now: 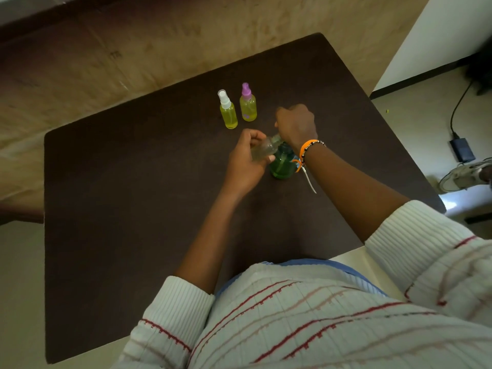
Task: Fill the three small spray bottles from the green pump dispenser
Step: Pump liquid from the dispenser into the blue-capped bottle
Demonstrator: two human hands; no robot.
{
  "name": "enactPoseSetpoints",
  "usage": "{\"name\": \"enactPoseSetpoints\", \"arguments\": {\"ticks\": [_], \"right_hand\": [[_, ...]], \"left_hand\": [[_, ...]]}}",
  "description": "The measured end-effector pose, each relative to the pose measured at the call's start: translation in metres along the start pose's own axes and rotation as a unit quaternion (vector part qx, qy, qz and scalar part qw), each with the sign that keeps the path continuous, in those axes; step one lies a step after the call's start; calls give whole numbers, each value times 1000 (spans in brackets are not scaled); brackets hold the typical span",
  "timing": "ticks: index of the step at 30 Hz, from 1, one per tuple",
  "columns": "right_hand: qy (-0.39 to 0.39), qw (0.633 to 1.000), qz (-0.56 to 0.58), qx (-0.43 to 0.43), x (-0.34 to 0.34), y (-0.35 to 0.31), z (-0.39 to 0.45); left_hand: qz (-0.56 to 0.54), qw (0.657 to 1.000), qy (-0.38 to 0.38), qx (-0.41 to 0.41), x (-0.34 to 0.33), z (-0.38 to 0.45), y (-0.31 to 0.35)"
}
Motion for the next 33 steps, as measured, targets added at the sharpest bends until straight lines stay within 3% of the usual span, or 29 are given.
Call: {"name": "enactPoseSetpoints", "arguments": {"ticks": [7,16,25,33], "right_hand": [[-99,994,41,-9,-13,-6,3],[-17,1000,-1,-4,-3,-1,2],[-87,996,25,-4,-15,-6,4],[10,1000,-27,6,4,-2,1]], "left_hand": [[-10,1000,-1,-4,5,2,4],[-9,1000,4,11,4,3,-6],[-19,1000,-1,-13,8,2,2],[-14,1000,8,0,5,-2,-5]]}}
Point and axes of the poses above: each hand's wrist, its own z-axis towards the middle knuckle, its own x-axis out of the back of the hand, y = z × x, the point moved 9 cm from there along z, towards the middle knuckle, and after that the axes turned 11 degrees about -z, right-handed, at the moved point
